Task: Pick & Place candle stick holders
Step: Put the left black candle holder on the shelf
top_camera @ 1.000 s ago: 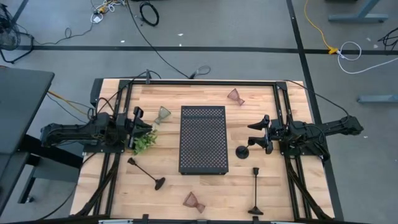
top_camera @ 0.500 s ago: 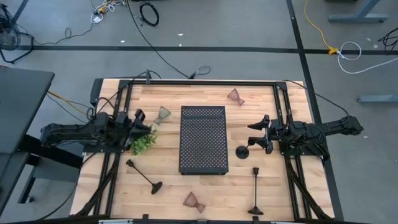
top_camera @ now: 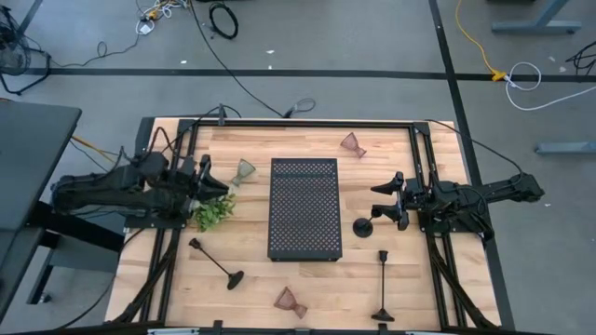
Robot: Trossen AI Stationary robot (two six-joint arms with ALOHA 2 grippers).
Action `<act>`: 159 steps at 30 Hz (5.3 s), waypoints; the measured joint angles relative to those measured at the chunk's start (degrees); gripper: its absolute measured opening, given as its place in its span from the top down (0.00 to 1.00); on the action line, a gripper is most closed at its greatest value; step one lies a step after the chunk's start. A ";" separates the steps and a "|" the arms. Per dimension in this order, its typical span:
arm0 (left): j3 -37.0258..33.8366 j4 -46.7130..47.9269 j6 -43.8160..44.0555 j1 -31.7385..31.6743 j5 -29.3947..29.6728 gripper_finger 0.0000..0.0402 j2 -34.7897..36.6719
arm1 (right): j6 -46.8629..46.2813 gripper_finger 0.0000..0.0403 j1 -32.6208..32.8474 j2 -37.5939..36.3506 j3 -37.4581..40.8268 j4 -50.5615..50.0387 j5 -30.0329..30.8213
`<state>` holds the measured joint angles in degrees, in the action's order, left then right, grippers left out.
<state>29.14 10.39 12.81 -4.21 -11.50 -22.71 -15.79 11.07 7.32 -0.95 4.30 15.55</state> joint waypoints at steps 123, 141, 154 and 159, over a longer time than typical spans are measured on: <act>14.57 42.20 12.33 46.51 10.34 0.97 -65.63 | -7.74 0.25 0.00 0.01 0.00 9.83 -7.47; 42.40 79.90 15.21 44.20 10.25 0.97 -65.39 | -9.12 0.25 0.02 0.01 0.00 9.81 -7.49; 63.43 79.59 12.03 39.08 18.37 0.97 -65.32 | -10.27 0.25 0.02 0.07 0.00 9.29 -7.56; 65.36 79.61 11.99 36.93 18.78 0.97 -65.55 | -10.27 0.25 0.02 0.07 0.00 9.29 -7.51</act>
<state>94.50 90.00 24.80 32.72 7.29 -88.26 -26.07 11.09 7.40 -0.95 13.58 8.03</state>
